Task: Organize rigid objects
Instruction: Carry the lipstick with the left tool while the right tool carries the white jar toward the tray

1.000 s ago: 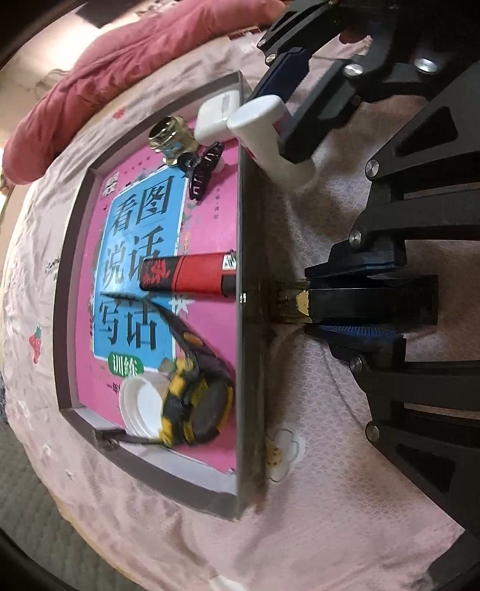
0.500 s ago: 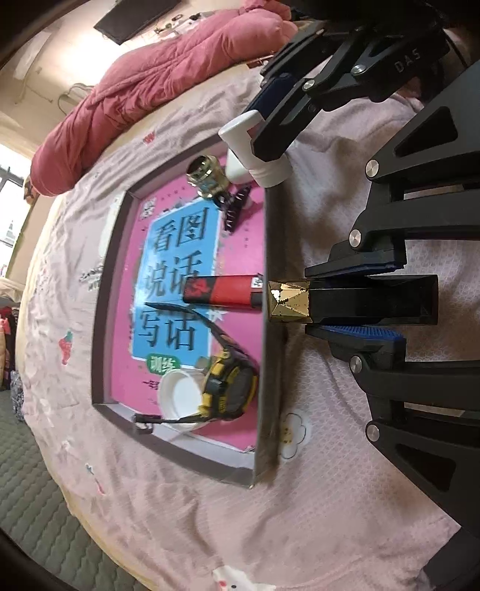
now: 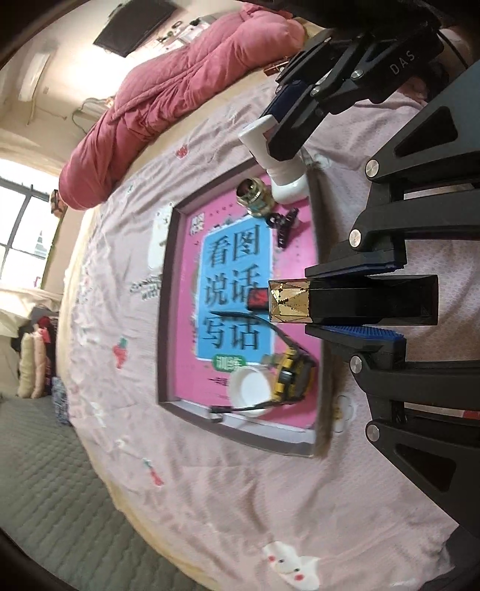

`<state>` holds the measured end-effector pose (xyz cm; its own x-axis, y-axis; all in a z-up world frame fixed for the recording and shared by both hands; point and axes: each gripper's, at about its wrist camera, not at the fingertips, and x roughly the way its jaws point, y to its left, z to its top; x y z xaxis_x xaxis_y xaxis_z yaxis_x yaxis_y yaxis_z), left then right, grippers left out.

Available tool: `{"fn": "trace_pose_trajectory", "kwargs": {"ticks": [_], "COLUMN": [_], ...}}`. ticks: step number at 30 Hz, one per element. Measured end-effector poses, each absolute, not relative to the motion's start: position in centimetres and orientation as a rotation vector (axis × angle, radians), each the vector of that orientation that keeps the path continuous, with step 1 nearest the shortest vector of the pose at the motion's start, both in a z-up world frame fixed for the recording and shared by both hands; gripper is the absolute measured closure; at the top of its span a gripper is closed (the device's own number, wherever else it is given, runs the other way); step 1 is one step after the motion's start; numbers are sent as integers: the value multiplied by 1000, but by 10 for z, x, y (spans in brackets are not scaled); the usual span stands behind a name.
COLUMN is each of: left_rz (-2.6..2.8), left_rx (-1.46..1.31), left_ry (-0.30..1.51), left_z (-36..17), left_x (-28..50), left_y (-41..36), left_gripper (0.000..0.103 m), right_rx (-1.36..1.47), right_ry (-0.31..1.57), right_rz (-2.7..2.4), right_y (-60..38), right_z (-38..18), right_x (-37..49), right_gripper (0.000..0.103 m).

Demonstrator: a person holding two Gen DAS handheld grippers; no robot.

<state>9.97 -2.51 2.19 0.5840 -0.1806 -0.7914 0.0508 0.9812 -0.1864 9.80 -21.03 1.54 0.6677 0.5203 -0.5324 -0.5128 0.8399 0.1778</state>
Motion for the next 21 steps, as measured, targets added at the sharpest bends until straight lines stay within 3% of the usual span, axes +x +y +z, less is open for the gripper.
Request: {"fn": "trace_pose_trajectory", "kwargs": {"ticks": [21], "left_rz": [-138], "left_rx": [-144], "left_ry": [894], "left_z": [36], "left_x": [112], "left_y": [-30], "left_gripper": [81], "right_rx": [80], "right_ry": [552], "right_rz": [531], "right_y": [-229], "right_z": [27], "right_x": [109], "right_gripper": [74]}}
